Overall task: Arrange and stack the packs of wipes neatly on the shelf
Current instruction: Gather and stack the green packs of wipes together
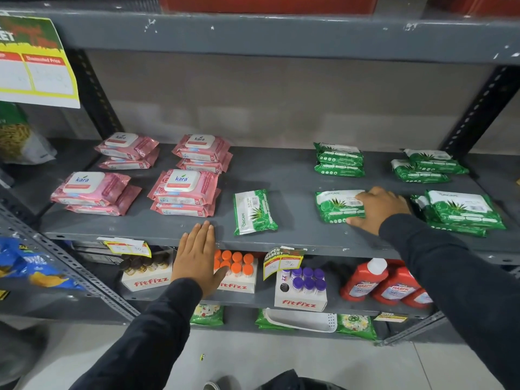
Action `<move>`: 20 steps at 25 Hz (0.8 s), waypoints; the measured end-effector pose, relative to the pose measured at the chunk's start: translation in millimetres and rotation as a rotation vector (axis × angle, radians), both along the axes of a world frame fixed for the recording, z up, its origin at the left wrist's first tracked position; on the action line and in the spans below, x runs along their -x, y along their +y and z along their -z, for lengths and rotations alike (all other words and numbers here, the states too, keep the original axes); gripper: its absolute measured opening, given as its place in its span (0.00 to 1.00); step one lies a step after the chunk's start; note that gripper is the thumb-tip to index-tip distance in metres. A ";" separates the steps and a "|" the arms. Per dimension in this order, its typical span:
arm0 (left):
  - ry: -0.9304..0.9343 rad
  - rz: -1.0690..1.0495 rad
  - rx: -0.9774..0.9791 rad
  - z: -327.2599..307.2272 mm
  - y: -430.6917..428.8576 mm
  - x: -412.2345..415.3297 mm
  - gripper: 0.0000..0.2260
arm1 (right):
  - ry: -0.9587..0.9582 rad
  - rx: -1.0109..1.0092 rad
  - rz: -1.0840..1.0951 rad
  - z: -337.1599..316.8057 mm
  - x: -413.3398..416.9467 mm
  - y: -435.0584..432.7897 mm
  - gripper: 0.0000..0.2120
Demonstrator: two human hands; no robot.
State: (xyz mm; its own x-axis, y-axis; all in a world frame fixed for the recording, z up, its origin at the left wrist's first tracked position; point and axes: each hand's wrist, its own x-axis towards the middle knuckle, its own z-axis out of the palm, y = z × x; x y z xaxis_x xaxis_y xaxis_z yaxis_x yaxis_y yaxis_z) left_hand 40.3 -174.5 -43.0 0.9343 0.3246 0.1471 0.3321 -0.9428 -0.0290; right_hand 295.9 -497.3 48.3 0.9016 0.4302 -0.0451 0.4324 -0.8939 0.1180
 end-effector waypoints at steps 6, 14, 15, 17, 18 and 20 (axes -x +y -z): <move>-0.011 -0.001 0.001 -0.6 -1.1 0.4 0.42 | 0.091 -0.251 0.081 14.9 7.4 -5.8 0.35; 0.000 -0.013 0.004 -1.9 -3.2 -0.8 0.42 | 0.016 -0.286 0.003 3.0 20.9 28.1 0.39; 0.009 -0.013 -0.007 -2.5 -3.1 -0.3 0.41 | 0.048 -0.367 -0.066 -1.9 30.4 44.8 0.38; 0.019 -0.013 -0.027 -3.3 -3.5 0.3 0.40 | 0.209 -0.488 -0.160 -6.5 56.5 83.9 0.41; 0.018 -0.013 -0.028 -3.8 -3.8 0.5 0.40 | 0.281 -0.508 -0.187 -5.0 71.2 104.4 0.44; 0.008 -0.011 -0.026 -5.2 -4.7 0.0 0.40 | 0.318 -0.520 -0.209 3.7 98.5 143.5 0.49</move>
